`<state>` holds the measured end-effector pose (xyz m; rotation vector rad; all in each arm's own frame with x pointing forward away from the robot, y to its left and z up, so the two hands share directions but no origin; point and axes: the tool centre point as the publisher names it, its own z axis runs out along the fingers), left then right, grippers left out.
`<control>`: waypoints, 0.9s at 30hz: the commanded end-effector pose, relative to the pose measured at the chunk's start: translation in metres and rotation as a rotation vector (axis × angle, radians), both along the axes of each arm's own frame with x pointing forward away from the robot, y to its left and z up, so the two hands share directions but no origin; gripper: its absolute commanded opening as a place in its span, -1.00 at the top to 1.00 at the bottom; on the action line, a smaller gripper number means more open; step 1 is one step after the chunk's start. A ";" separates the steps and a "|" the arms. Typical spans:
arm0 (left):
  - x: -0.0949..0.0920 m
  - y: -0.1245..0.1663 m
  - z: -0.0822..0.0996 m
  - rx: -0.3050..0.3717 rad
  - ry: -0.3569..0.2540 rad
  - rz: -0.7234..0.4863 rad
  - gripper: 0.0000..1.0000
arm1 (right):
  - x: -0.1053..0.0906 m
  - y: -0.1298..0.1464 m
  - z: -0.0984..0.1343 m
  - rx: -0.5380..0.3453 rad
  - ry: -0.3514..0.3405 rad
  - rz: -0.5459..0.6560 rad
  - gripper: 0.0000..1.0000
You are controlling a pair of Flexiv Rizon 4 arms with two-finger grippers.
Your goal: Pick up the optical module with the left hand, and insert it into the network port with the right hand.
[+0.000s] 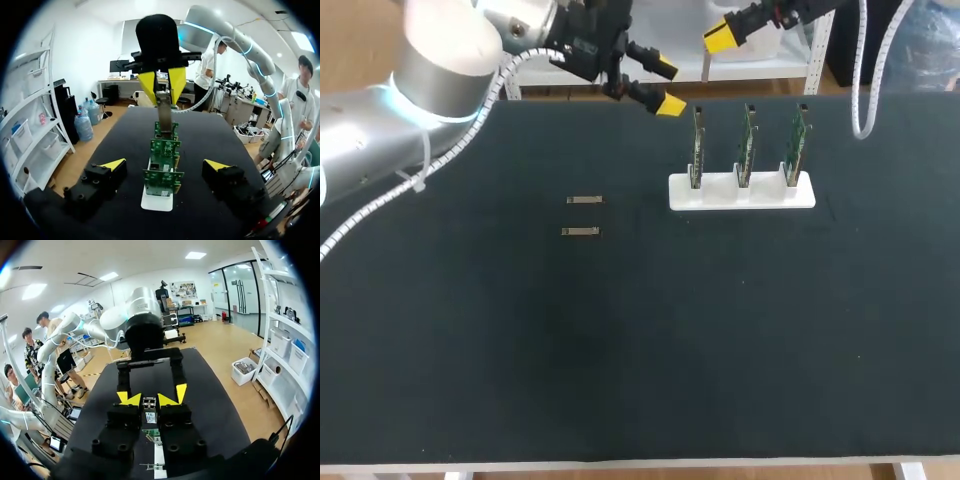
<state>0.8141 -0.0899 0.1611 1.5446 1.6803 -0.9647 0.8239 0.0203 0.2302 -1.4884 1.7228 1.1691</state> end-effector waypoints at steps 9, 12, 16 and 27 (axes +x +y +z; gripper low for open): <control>0.005 -0.001 -0.007 0.030 0.000 0.023 -1.00 | -0.002 -0.002 -0.001 0.002 0.003 -0.003 1.00; 0.006 -0.001 -0.007 0.031 -0.003 0.020 -1.00 | -0.002 -0.002 -0.001 0.003 0.003 -0.004 1.00; 0.004 -0.003 -0.010 0.033 -0.001 0.011 -1.00 | -0.002 -0.002 -0.001 0.002 0.003 -0.006 1.00; 0.002 -0.006 -0.015 0.037 0.013 0.003 -1.00 | -0.001 -0.003 -0.003 0.000 0.007 -0.007 1.00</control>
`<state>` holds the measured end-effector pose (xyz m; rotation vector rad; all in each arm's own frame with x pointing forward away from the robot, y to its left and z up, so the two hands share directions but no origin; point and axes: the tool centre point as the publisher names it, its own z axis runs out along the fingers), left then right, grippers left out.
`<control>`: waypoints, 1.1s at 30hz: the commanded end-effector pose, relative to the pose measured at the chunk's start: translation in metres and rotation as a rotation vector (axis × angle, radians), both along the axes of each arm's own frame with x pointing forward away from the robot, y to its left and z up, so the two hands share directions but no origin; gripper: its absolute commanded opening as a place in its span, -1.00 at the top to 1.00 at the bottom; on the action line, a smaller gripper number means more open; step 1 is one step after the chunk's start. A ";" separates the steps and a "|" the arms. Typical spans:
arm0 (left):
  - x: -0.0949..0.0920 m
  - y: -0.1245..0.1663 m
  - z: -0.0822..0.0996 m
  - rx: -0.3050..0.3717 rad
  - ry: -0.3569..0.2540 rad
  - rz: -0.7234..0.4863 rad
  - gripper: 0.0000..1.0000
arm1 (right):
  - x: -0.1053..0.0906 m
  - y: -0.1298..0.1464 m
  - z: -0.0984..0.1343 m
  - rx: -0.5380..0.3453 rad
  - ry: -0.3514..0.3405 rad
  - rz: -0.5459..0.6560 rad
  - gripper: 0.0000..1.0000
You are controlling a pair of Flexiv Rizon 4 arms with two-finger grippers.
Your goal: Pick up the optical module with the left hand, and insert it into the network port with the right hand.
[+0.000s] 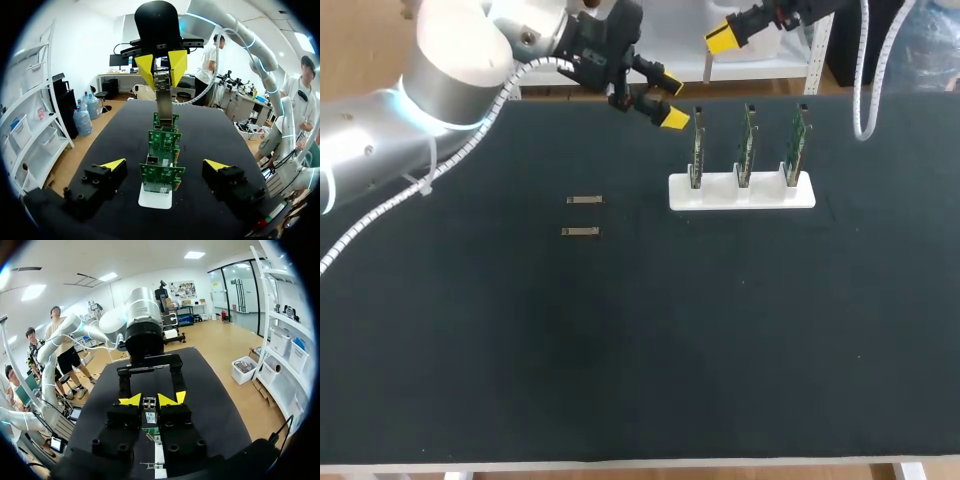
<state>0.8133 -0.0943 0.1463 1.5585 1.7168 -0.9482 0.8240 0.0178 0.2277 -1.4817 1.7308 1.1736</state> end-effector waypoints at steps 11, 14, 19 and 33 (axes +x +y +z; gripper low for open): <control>0.005 -0.009 -0.001 -0.004 -0.001 -0.005 -1.00 | -0.001 -0.002 0.000 0.004 -0.001 -0.005 1.00; 0.005 -0.010 -0.002 -0.003 0.000 -0.007 -1.00 | -0.001 -0.003 -0.001 0.005 -0.001 -0.007 1.00; 0.004 -0.011 -0.002 0.000 0.003 -0.010 -1.00 | -0.001 -0.004 -0.001 0.005 -0.001 -0.008 1.00; 0.005 -0.013 -0.001 0.007 -0.012 0.008 -1.00 | -0.003 -0.004 -0.001 0.009 0.000 0.002 1.00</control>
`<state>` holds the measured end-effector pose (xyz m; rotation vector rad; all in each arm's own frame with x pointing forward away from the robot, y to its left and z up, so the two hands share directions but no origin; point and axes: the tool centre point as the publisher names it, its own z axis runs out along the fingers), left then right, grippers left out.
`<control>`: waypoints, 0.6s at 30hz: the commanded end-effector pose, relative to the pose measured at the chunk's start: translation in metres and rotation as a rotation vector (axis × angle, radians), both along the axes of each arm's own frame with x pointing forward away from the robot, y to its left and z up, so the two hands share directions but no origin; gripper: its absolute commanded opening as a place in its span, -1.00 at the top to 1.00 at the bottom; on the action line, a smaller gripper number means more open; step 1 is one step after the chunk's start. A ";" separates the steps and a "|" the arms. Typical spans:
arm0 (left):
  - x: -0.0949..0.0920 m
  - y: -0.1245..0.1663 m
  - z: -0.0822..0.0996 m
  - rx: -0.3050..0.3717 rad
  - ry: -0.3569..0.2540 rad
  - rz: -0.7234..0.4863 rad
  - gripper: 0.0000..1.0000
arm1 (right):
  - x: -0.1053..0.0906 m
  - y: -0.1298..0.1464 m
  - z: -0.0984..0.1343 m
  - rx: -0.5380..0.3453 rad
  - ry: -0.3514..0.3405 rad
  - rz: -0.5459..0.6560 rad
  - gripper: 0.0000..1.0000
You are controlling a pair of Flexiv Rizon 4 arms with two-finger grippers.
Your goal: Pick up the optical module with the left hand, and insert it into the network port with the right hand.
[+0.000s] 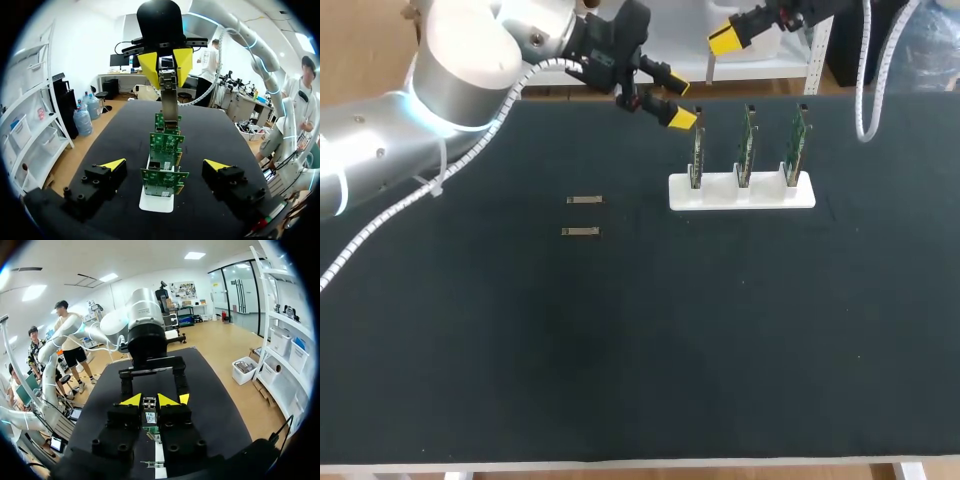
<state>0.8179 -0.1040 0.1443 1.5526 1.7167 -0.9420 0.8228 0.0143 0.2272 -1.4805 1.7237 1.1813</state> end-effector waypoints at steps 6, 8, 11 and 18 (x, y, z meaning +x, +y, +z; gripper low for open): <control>0.001 -0.006 0.001 0.001 -0.011 0.003 -1.00 | -0.002 0.000 0.000 0.002 0.000 0.001 1.00; 0.001 -0.006 0.001 0.002 -0.011 0.001 -1.00 | -0.002 -0.001 0.000 0.002 0.000 0.001 1.00; 0.001 -0.006 0.001 0.004 -0.010 0.000 -1.00 | -0.003 -0.001 -0.001 0.002 0.000 0.001 1.00; 0.000 -0.006 0.000 0.003 -0.012 -0.002 -1.00 | -0.003 -0.002 -0.001 0.001 0.000 0.003 1.00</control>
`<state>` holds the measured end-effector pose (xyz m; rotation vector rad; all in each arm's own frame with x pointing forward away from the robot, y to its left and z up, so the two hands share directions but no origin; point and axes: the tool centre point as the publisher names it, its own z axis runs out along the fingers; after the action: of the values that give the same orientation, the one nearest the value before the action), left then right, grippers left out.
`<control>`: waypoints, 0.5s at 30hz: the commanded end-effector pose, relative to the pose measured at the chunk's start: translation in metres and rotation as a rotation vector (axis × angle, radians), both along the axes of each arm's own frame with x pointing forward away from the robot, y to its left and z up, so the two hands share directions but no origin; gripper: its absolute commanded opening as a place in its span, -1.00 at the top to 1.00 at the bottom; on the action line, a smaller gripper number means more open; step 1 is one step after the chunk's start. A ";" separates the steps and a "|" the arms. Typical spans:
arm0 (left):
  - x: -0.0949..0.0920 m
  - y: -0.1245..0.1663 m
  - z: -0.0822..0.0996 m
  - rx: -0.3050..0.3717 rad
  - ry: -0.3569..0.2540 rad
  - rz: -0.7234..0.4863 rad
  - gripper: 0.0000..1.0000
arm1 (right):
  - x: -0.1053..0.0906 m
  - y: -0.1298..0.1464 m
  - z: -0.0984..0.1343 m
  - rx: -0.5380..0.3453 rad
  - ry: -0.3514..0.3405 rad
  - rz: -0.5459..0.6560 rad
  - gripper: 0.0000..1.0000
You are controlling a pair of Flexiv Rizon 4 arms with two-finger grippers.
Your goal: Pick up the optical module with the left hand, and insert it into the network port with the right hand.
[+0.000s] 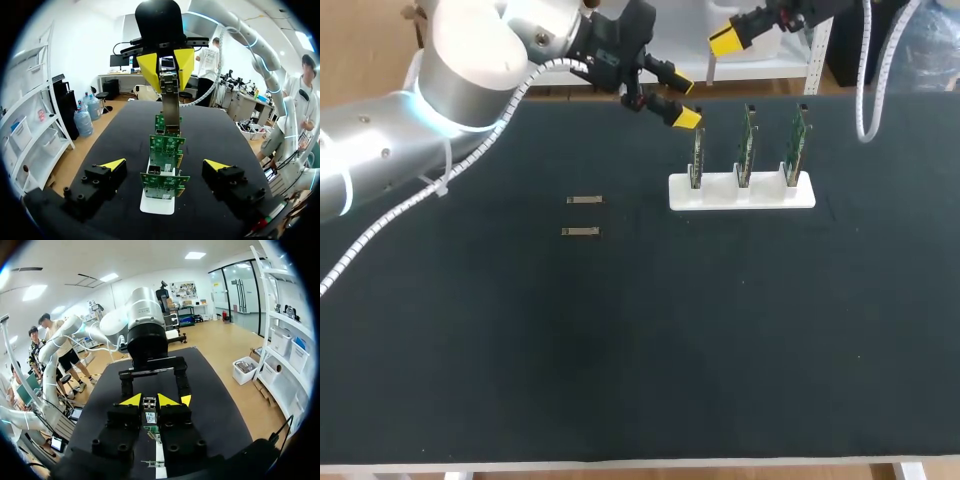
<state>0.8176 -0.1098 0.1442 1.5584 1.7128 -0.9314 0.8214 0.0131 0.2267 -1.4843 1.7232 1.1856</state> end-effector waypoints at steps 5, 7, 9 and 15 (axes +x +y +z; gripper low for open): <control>0.000 0.000 0.000 -0.001 -0.003 0.000 -1.00 | -0.002 0.000 -0.001 -0.001 -0.001 0.005 1.00; 0.000 0.000 0.000 -0.001 -0.003 0.000 -1.00 | -0.002 0.000 -0.001 -0.002 -0.001 0.007 1.00; 0.000 0.000 0.000 -0.001 -0.003 0.000 -1.00 | -0.002 0.001 -0.002 -0.007 -0.003 0.012 1.00; 0.000 0.000 0.000 -0.001 -0.003 0.000 -1.00 | -0.003 0.003 -0.005 -0.028 -0.019 0.030 1.00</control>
<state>0.8177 -0.1101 0.1448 1.5581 1.7105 -0.9319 0.8173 0.0130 0.2213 -1.5300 1.7157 1.1682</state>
